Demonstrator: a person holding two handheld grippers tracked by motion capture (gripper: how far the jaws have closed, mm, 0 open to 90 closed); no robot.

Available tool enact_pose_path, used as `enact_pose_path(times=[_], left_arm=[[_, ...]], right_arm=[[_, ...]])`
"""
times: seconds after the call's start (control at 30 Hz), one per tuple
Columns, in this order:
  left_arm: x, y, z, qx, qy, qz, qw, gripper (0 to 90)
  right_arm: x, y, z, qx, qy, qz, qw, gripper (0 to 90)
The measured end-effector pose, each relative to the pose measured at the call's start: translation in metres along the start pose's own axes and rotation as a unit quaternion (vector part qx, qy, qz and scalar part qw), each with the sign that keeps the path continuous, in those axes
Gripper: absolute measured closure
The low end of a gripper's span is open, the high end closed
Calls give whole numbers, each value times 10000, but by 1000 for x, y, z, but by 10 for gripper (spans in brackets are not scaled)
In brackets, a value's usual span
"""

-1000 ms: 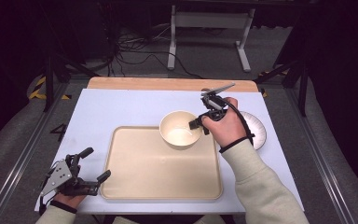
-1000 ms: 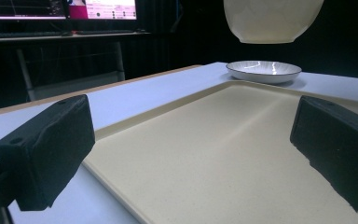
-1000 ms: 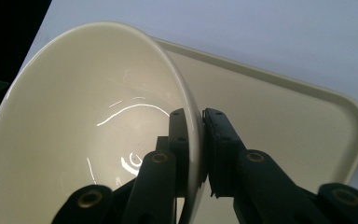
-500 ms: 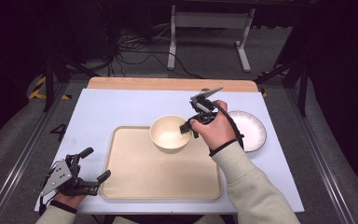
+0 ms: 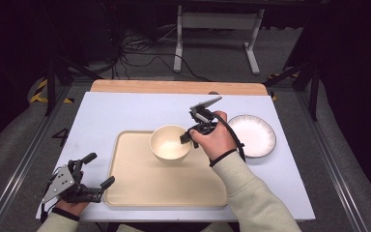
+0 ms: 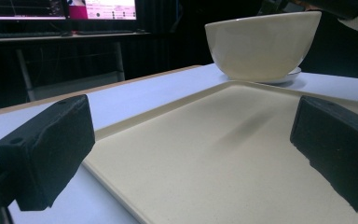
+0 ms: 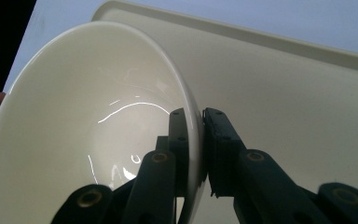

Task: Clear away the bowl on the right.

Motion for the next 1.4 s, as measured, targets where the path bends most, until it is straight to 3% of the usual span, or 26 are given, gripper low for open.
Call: enact_pose_path(times=[0.67, 1.4], left_arm=[[0, 0, 0, 10, 10, 1, 10000, 2], [0, 0, 0, 15, 17, 2, 10000, 3]], right_arm=[[-8, 36, 16, 132, 102, -76, 9998, 817], [-12, 56, 25, 199, 86, -5, 9998, 813]])
Point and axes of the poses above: each handheld gripper's, and its own axes: y roughly forward along the jaws, z roughly out of its underside, x roughly to its left, the point moved 4 cm from there along y, roughly forward along the jaws, and after that the axes turned 2 degrees about z, right-handed, at the moved point
